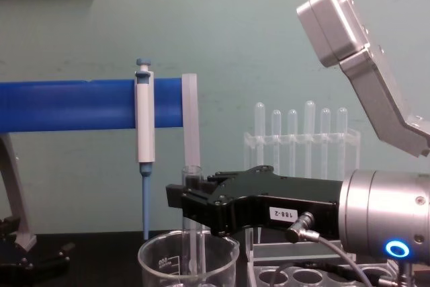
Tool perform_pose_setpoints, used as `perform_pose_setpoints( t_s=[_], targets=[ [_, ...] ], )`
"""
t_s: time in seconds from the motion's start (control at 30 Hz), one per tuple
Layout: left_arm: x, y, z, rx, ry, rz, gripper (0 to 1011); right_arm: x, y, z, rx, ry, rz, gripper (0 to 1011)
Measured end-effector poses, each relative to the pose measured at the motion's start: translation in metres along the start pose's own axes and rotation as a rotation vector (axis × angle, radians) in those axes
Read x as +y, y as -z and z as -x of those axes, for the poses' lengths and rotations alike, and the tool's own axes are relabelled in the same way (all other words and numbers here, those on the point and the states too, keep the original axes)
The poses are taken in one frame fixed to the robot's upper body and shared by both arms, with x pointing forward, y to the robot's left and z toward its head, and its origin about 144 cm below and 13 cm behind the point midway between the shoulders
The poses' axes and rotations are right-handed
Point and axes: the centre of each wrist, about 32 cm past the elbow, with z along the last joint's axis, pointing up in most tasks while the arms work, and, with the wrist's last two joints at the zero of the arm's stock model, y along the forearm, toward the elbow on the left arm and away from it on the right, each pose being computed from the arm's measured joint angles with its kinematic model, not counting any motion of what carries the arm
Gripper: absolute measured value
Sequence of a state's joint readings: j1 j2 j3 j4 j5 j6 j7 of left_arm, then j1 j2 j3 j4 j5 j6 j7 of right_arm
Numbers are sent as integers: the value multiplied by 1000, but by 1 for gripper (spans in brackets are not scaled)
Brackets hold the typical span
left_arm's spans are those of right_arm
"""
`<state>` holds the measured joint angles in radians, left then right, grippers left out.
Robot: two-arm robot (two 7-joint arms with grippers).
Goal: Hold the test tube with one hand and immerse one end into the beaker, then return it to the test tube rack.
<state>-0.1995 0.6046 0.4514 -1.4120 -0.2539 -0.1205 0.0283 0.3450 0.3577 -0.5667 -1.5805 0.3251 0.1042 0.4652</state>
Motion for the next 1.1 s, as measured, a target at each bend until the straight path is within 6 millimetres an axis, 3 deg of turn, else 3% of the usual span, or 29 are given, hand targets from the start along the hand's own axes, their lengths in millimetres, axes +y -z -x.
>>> perform_pose_setpoints(
  t_s=[1.1],
  targets=[
    [0, 0, 0, 0, 0, 0, 1000, 0, 0, 0, 0, 0, 0, 226]
  ],
)
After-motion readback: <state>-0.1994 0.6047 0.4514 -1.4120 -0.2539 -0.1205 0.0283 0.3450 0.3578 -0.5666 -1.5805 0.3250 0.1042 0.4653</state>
